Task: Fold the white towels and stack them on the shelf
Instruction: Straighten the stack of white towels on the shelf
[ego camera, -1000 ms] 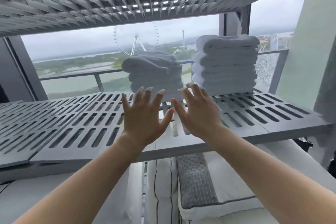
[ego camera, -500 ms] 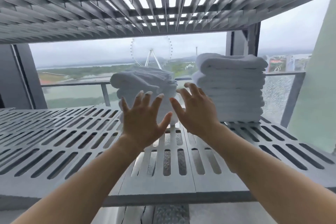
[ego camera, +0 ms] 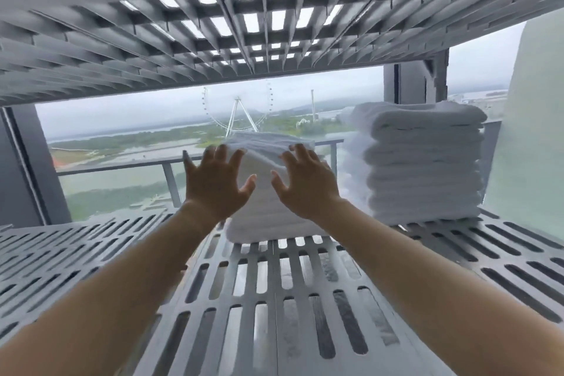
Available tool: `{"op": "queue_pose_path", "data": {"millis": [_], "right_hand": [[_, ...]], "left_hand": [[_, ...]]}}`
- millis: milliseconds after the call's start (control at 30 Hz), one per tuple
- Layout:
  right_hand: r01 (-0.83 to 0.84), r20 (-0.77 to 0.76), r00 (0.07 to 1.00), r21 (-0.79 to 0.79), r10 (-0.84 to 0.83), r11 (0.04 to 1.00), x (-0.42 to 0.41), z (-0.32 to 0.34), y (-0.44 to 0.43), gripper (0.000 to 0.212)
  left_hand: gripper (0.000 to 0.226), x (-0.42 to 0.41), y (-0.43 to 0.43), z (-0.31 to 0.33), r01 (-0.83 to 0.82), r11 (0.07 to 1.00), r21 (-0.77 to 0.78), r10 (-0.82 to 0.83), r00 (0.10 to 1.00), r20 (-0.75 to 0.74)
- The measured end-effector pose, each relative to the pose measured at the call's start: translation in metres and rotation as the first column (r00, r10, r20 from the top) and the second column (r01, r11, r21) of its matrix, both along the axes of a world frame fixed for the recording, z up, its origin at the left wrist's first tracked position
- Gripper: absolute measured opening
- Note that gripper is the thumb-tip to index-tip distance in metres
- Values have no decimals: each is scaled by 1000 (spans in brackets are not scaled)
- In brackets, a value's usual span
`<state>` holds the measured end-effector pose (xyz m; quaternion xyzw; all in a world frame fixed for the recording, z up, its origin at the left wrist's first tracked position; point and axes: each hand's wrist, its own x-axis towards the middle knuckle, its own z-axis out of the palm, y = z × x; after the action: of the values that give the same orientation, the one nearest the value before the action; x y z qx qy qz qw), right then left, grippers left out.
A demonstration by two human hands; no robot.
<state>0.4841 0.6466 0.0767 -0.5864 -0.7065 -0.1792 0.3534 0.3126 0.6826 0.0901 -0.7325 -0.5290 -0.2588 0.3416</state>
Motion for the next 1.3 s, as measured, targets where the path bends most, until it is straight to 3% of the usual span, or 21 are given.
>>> {"op": "queue_pose_path", "data": {"millis": [433,800,1100,1300], "right_hand": [[156,42,987,-31,-154,987,-59,-4,43,60],[158,53,986,16,-159,987,-55,6,66,64],[170,61,984,-39,-167,985,-33,9,76,59],[167,46,985,-49,-165,985,-24,13,80,40]], "left_hand": [[65,-45,53,1,171,985,-21,-172,977,-129],[76,-32,76,16,222,971,-84,-229,970,-78],[75,-18,93,24,185,973,-137,-205,967,-152],[74,-7,96,28,229,952,-202,-263,951,-163]]}}
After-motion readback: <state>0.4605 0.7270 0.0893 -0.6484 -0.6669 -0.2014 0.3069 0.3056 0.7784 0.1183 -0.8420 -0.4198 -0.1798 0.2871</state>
